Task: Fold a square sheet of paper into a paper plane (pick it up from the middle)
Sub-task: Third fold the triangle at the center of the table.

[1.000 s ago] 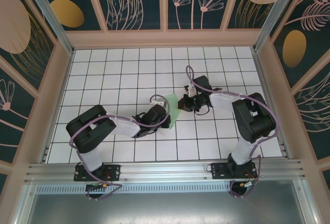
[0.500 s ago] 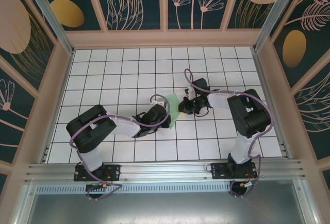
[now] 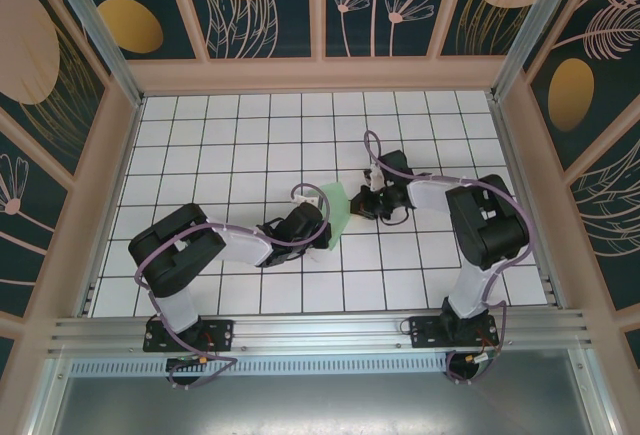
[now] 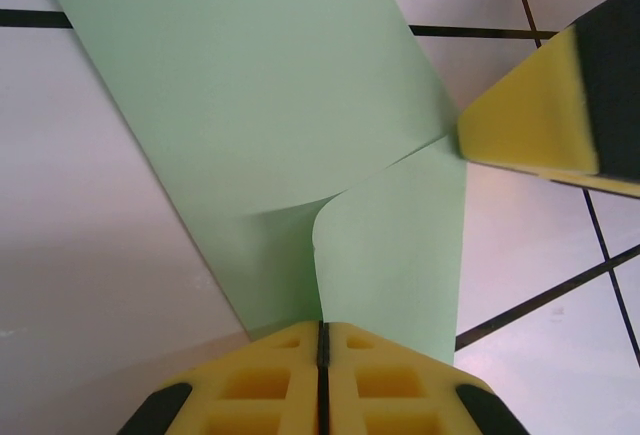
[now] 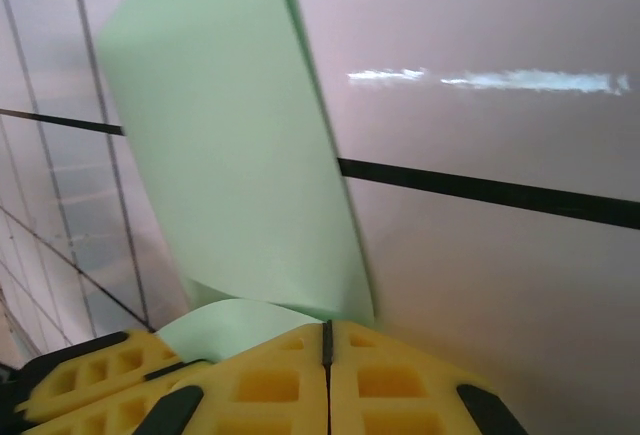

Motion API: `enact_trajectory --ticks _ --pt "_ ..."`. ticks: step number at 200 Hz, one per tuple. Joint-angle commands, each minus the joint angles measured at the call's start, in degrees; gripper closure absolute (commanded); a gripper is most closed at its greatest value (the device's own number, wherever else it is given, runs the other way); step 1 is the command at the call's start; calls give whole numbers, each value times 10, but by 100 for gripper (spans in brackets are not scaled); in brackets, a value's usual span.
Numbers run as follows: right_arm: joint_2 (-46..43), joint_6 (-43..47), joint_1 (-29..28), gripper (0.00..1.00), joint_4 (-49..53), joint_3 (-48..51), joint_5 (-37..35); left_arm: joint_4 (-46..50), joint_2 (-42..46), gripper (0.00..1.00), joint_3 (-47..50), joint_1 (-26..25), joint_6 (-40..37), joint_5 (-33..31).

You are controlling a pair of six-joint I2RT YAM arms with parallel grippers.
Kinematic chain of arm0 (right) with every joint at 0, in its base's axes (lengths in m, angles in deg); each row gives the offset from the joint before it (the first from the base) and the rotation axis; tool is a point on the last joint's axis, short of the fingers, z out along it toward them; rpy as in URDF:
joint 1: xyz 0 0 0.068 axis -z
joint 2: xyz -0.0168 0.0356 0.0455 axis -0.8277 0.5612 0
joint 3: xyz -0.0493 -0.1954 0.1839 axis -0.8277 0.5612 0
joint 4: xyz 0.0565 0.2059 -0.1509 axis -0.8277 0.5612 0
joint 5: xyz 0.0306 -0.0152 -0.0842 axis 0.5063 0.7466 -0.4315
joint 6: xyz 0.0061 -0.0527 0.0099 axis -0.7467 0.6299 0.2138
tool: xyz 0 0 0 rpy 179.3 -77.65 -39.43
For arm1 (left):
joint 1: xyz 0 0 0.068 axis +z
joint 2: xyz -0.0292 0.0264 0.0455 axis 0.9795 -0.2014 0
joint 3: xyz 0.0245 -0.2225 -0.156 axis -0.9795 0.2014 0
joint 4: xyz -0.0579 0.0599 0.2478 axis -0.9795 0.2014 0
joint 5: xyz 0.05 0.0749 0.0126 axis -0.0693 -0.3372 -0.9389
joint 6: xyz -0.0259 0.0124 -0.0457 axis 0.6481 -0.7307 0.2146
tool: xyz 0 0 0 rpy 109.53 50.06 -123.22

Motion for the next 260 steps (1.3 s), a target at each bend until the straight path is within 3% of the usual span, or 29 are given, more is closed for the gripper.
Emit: enact_trajectory --ticks 1,89,145,260 --pt "22 -6 3 92 2 10 -34 70 -26 89 5 3 -11 15" --pt "-115 -48 -34 90 -6 44 24 72 -25 88 5 3 -7 13" --pt "-74 -85 -66 90 -66 70 32 70 -27 88 1 4 -10 17" --pt "-28 -61 -69 91 -46 74 -10 71 -32 87 -1 4 -13 23"
